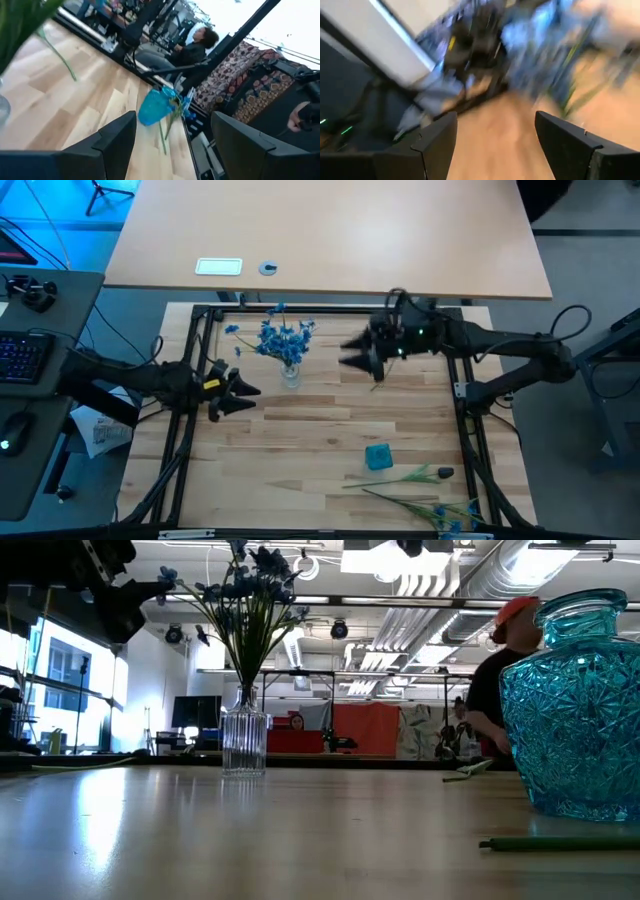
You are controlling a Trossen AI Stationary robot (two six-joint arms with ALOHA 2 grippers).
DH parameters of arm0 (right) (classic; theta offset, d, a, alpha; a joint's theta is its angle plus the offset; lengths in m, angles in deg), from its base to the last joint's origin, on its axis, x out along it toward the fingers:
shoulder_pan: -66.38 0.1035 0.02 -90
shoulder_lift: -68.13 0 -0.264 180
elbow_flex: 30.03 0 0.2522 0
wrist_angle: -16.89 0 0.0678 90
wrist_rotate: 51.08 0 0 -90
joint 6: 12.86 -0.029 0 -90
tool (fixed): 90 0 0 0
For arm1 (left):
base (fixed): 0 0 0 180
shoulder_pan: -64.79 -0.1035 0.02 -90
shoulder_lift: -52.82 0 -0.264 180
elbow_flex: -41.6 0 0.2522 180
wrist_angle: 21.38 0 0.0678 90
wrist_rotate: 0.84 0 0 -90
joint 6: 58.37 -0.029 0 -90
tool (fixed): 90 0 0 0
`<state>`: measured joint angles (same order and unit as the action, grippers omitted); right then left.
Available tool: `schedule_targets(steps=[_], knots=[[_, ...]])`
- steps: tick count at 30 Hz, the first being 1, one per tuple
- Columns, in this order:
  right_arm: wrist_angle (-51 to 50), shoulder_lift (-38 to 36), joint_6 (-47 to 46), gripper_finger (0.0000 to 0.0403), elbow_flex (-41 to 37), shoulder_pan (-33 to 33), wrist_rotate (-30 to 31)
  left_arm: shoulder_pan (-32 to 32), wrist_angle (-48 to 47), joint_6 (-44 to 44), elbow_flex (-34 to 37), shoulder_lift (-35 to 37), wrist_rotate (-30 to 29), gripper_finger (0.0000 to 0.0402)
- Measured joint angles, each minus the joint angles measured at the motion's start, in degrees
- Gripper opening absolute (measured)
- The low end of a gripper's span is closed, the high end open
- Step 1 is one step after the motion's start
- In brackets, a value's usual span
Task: Sort flowers into vase by color
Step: Put the light blue flowers into the transparent vase
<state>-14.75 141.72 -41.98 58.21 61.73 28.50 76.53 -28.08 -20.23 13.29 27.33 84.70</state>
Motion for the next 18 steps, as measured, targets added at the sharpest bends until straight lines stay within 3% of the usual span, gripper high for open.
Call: schedule_targets(steps=[7, 12, 15, 18], knots=[[-10.99, -0.02, -18.54, 0.0263, 0.0, 13.61, -7.39, 2.18, 0.53, 2.78, -0.01, -0.24, 0.01, 0.0246], [-20.91, 0.68, -37.98, 0.0263, 0.0, 27.46, -3.64, 2.32, 0.56, 5.4, -0.02, -0.21, -0.29, 0.0246], [-29.62, 2.85, -54.8, 0.0263, -0.04, 35.72, 0.77, 2.29, 0.56, 9.26, -0.02, -0.21, -0.55, 0.0246], [-35.13, 5.84, -72.87, 0.0264, -0.04, 42.12, 0.69, 2.29, 0.54, 12.24, -0.02, -0.21, -0.67, 0.0246]])
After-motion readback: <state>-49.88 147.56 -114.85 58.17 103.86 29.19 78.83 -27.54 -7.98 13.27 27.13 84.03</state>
